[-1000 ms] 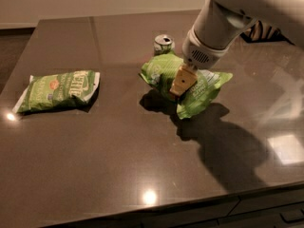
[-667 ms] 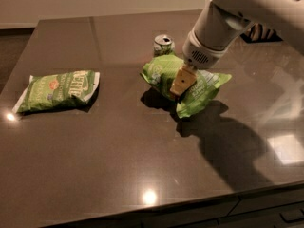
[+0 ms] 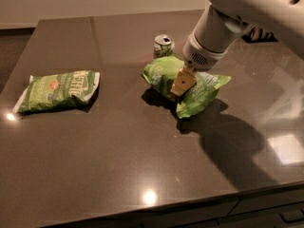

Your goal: Move green rice chip bag near 7up can

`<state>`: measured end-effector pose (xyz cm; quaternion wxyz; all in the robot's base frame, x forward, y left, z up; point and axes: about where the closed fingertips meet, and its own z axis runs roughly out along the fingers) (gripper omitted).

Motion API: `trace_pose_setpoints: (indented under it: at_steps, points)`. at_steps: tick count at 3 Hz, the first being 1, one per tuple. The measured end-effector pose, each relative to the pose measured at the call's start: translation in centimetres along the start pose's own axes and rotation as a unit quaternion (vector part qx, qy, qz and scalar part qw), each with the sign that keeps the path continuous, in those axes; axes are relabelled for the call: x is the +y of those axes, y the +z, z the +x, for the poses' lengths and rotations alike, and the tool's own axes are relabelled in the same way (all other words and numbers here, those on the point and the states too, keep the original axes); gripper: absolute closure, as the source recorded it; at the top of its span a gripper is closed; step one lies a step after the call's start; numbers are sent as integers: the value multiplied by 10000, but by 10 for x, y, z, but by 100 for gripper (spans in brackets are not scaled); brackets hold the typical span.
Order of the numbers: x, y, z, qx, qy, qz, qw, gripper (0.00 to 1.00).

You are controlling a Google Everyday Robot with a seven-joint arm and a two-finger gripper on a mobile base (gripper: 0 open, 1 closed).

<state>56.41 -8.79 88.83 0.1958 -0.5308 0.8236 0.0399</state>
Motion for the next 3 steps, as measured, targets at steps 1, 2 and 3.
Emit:
trace_pose_setpoints:
  at_steps: [1,2,3]
  points:
    - [1,0,0,1,-8,3,10000,14]
    - [1,-1,-1,2,-15,6,10000,0]
    - [2,-1,-1,2,-15,6,10000,0]
